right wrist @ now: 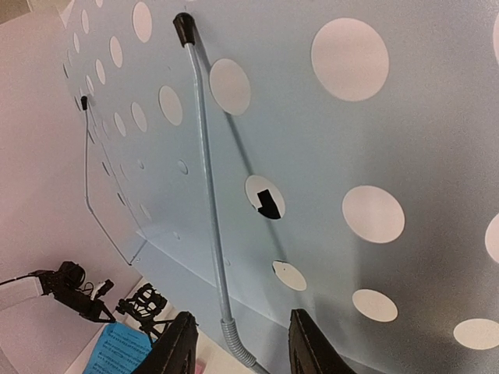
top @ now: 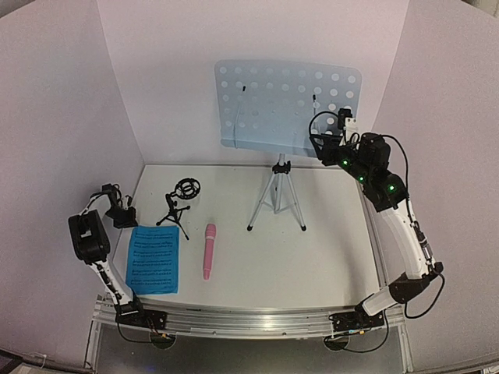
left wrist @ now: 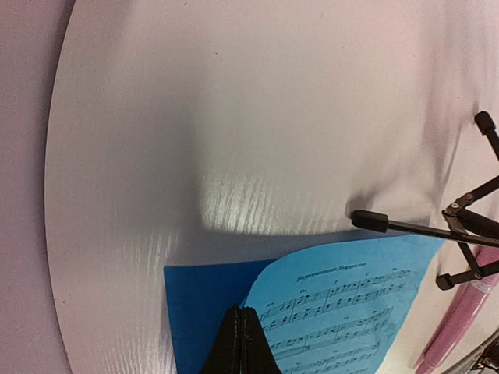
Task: Pack up the instrument practice props
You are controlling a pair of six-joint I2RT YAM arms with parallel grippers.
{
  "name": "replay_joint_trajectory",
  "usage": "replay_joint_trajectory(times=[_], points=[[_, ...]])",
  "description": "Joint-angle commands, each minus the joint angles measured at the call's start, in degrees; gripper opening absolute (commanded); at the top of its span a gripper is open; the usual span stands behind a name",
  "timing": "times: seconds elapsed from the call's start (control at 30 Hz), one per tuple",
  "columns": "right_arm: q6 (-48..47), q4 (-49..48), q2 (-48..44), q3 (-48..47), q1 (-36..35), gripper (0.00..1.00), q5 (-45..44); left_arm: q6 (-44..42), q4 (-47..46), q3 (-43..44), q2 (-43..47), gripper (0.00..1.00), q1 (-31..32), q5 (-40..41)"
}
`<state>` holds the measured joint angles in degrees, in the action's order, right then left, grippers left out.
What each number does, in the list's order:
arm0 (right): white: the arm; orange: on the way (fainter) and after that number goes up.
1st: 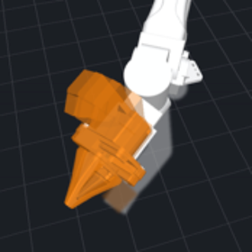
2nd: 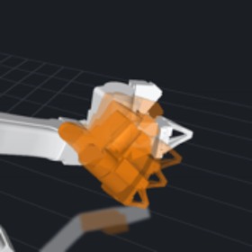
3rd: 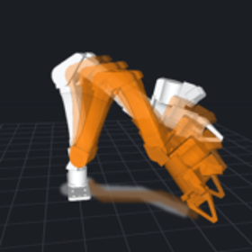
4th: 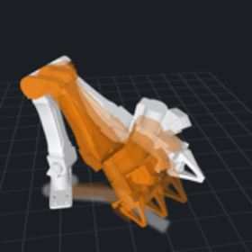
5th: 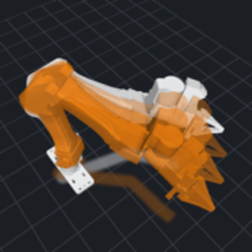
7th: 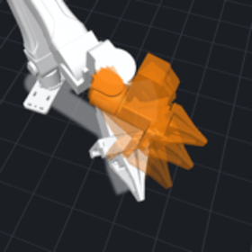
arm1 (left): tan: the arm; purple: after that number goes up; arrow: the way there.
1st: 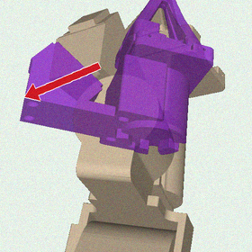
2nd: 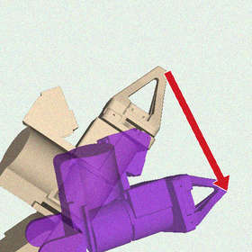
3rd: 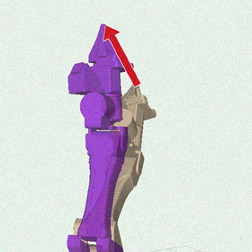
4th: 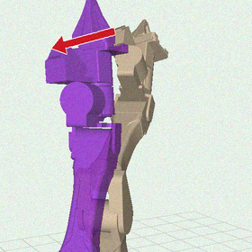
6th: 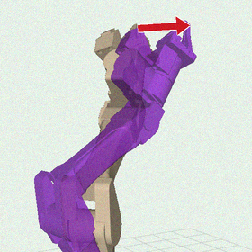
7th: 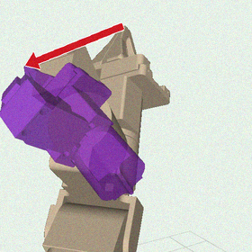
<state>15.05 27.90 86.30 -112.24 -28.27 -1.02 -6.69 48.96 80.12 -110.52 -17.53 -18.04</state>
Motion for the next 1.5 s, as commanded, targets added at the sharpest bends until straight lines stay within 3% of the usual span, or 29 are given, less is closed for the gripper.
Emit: replay_joint_trajectory(times=[0.0, 0.5, 0.63, 1.0, 1.23, 1.47], points=[[0.3, 0.2, 1.2, -1.7, -0.5, 0.39, 2.4, -4.1, -3.8, -0.2, -1.6, 0.0, 1.4, 4.7], [0.0, 0.3, 3.0, -2.9, -0.5, 0.39, 2.6, -13.9, -3.8, -1.3, -2.6, 0.01, 2.6, 4.0], [-0.1, 0.3, 3.1, -3.0, -0.5, 0.39, 2.6, -16.6, -5.1, -0.9, -2.3, 0.17, 3.5, 5.5], [-0.8, 0.2, 0.9, -0.7, -0.5, 0.39, 1.0, -20.6, -6.7, -1.2, 2.8, 0.48, 4.6, 6.2], [-0.8, 0.1, -0.5, 0.6, -0.5, 0.4, 1.0, -20.5, -7.7, -1.5, 8.8, 0.6, 4.6, 1.9], [-0.6, 0.1, -2.7, 2.5, -0.5, 0.43, -0.5, -19.1, -8.7, 0.1, 14.8, 0.63, 4.5, -0.5]])
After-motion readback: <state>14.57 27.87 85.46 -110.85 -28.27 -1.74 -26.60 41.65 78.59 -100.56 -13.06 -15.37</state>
